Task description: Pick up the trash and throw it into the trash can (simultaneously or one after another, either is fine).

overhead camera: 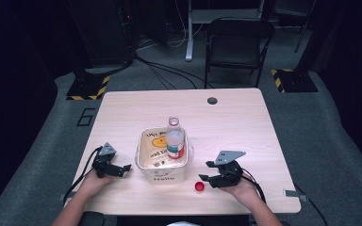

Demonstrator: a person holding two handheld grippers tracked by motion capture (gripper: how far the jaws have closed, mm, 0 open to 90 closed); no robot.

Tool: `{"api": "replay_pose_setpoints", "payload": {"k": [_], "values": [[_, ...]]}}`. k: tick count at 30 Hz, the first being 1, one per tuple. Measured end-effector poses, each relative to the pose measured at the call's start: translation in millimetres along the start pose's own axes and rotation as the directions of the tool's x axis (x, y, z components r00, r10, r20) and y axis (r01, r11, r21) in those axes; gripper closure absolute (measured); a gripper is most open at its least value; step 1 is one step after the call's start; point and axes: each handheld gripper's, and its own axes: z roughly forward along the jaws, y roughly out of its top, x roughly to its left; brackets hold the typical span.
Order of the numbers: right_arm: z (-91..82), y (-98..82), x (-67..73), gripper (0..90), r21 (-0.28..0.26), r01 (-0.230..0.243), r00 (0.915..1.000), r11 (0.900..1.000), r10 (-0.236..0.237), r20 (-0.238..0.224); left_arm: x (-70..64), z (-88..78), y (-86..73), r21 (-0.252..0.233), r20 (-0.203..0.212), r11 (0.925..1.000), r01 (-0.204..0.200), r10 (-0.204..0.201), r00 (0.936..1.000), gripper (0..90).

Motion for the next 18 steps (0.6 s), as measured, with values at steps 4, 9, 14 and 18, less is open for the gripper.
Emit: {"api": "replay_pose_setpoints", "payload": {"k": [4,9,14,18], "values": [[6.2,-4.5,1.1,42.1,0.036,0.019,0.9997,0.999,-0.019,-0.012,-0.1,0.2,-0.1,-0.002,-0.002,1.0000,0.001,-0.001,1.0000,0.0],[12.4,-8.7,1.3,43.9,0.060,0.019,0.9993,0.998,-0.017,-0.034,-0.1,0.2,-0.1,-0.002,-0.001,1.0000,0.001,-0.001,1.0000,0.0],[17.8,-10.3,4.4,44.0,0.081,0.043,0.9974,0.996,-0.038,-0.061,0.0,0.0,0.0,0.000,0.000,1.0000,0.000,0.000,1.0000,0.0],[21.1,-11.0,6.8,45.6,0.101,0.078,0.9942,0.992,-0.070,-0.081,0.0,0.0,0.0,0.000,0.000,1.0000,0.001,-0.001,1.0000,0.0]]}}
